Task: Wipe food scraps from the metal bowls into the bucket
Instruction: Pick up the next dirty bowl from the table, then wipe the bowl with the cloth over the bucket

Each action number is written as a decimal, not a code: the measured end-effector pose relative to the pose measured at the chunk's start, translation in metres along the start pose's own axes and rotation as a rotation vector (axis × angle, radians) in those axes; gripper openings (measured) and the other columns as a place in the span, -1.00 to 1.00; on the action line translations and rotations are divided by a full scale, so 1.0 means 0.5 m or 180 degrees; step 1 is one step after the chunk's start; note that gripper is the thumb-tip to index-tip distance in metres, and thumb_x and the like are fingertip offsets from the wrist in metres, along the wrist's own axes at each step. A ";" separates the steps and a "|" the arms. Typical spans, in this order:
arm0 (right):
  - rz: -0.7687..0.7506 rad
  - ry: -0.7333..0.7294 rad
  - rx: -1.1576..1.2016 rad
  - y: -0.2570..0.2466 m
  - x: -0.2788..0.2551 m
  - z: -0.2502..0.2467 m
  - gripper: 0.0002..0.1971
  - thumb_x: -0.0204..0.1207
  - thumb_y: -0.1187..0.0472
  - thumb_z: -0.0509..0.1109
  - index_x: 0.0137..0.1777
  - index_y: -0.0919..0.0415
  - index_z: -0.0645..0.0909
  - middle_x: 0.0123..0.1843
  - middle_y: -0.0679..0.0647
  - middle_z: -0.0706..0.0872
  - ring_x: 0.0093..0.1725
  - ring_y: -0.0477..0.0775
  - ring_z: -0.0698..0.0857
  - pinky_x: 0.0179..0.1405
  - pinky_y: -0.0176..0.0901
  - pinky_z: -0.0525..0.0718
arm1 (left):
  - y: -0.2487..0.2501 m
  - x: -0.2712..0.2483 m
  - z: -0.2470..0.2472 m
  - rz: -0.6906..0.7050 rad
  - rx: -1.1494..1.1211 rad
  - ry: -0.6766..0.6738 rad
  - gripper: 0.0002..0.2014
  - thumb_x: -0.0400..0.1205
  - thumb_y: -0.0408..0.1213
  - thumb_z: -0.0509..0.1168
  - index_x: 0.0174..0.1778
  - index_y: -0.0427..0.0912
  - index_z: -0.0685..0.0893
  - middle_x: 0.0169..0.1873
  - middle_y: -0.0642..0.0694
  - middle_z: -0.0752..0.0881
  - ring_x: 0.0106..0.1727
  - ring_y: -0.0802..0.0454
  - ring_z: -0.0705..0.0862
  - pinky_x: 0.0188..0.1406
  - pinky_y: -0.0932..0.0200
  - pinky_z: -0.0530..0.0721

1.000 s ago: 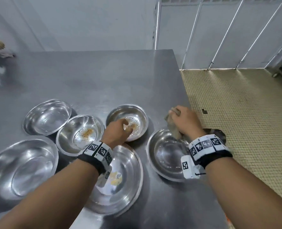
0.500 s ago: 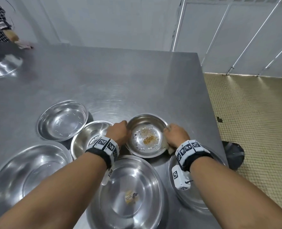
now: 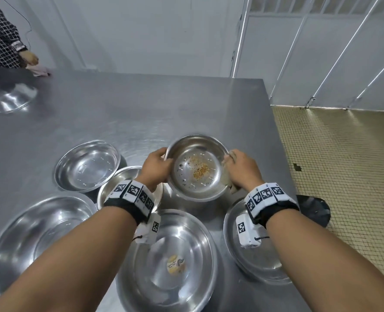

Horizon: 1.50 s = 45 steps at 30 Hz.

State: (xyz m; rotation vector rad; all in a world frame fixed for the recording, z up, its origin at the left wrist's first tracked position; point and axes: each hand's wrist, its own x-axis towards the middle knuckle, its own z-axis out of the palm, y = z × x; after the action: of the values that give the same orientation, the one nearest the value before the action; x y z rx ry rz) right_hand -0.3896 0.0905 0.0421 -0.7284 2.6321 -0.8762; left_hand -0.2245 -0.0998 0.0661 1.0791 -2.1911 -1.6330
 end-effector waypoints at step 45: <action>0.2317 0.1321 0.0623 0.493 -1.121 -0.082 -0.74 0.80 -0.01 0.20 -0.14 -0.01 0.49 -0.21 -0.02 0.68 -0.28 -0.07 0.66 -0.31 -0.20 0.59 | -0.165 -0.730 0.527 0.0992 0.1054 -0.2847 -0.71 0.76 -0.16 0.28 0.38 0.20 0.58 0.11 0.07 0.78 0.11 0.03 0.77 0.23 -0.23 0.77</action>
State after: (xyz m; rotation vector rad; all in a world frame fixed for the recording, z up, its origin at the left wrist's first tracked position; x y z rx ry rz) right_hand -0.0296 0.5831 -0.0248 0.4985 2.7467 -1.0936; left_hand -0.0751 0.3255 -0.0121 -0.0411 -3.0360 -1.8456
